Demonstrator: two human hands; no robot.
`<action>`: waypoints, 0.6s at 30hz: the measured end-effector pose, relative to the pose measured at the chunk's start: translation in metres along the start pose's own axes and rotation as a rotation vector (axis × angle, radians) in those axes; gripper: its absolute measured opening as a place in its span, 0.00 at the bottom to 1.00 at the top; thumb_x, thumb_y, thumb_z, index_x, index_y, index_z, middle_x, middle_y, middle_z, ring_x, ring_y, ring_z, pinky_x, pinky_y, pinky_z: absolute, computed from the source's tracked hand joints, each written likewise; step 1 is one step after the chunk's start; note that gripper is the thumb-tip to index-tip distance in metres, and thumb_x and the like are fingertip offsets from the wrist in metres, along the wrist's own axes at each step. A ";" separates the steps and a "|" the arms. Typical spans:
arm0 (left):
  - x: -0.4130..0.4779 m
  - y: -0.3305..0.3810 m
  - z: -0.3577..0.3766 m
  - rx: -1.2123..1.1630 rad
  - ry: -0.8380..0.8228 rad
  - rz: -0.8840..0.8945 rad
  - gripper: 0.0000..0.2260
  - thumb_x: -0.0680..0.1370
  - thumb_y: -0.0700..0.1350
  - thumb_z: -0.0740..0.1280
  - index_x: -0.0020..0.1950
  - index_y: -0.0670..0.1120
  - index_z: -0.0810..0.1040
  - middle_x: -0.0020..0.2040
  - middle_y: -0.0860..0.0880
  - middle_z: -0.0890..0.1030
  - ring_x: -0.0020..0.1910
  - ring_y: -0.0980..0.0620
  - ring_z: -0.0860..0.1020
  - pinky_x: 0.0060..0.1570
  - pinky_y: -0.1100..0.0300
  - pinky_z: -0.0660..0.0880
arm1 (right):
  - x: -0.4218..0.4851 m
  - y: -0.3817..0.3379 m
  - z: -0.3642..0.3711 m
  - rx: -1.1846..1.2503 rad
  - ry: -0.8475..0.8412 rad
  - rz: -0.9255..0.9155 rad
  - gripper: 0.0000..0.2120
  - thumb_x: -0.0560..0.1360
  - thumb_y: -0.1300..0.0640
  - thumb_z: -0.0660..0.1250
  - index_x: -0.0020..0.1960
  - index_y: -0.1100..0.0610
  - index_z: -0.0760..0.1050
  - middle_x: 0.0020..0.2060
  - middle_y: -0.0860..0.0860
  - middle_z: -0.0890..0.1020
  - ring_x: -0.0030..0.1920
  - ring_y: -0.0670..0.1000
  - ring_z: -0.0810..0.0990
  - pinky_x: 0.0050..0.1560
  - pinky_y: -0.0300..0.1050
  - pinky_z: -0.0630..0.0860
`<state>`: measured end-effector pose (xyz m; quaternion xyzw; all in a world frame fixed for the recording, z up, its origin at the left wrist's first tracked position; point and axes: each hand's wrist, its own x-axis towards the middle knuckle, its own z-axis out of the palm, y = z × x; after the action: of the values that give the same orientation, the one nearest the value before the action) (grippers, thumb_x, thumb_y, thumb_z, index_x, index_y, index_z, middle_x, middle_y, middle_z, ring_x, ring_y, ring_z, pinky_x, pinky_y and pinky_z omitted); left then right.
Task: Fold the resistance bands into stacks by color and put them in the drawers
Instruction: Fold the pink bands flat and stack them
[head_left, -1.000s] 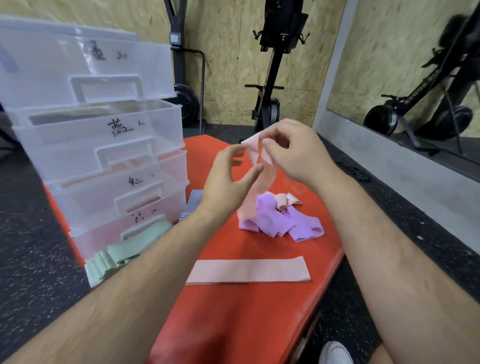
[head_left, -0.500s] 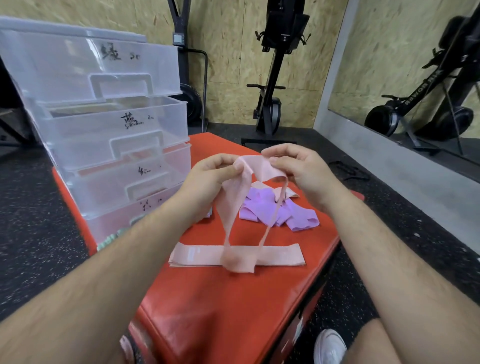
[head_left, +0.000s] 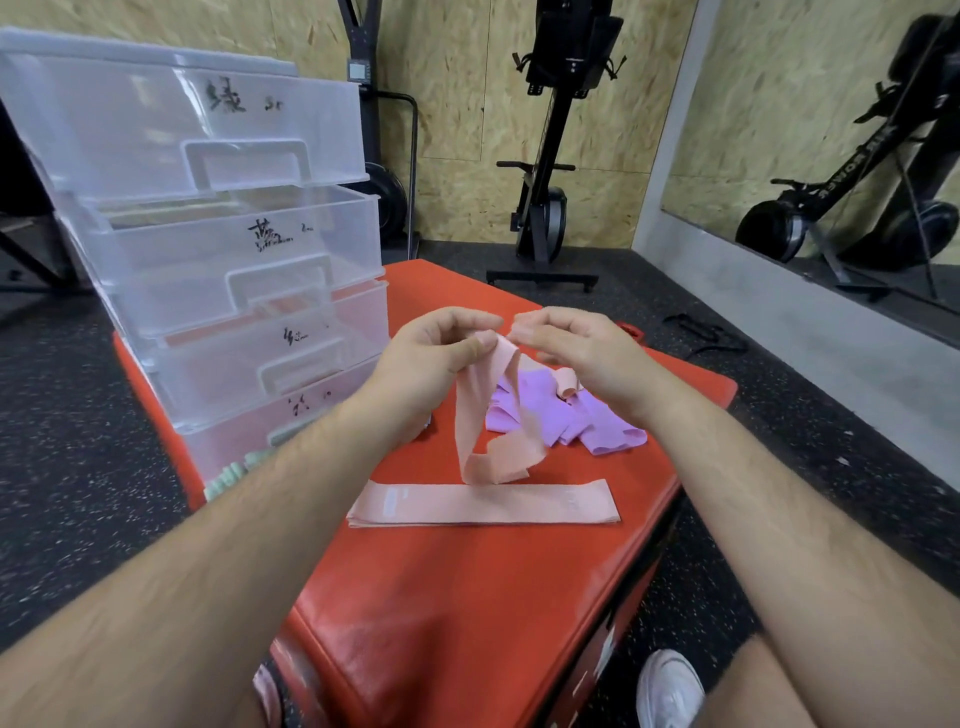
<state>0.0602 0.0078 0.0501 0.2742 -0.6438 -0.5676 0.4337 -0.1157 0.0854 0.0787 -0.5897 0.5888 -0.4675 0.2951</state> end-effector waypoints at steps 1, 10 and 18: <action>0.000 -0.001 0.001 0.028 0.021 0.001 0.06 0.78 0.38 0.69 0.54 0.45 0.83 0.49 0.38 0.83 0.49 0.50 0.79 0.59 0.51 0.74 | -0.001 0.000 0.002 -0.003 -0.018 0.009 0.14 0.76 0.50 0.72 0.54 0.59 0.82 0.49 0.45 0.84 0.47 0.40 0.80 0.50 0.35 0.76; 0.006 -0.005 0.000 0.502 0.119 0.208 0.04 0.77 0.49 0.71 0.51 0.53 0.84 0.44 0.52 0.70 0.39 0.60 0.70 0.42 0.71 0.68 | 0.003 0.006 0.014 -0.088 0.077 -0.073 0.06 0.78 0.62 0.69 0.54 0.62 0.80 0.44 0.56 0.85 0.39 0.42 0.80 0.39 0.32 0.75; 0.002 0.001 0.003 0.452 0.116 0.302 0.05 0.79 0.47 0.69 0.47 0.46 0.78 0.36 0.56 0.79 0.34 0.62 0.73 0.37 0.68 0.68 | 0.007 0.014 0.022 0.029 -0.001 -0.036 0.10 0.80 0.62 0.67 0.60 0.61 0.77 0.52 0.62 0.85 0.51 0.55 0.83 0.55 0.57 0.78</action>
<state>0.0569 0.0073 0.0519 0.2970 -0.7619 -0.3216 0.4775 -0.1029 0.0720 0.0588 -0.5960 0.5712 -0.4808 0.2955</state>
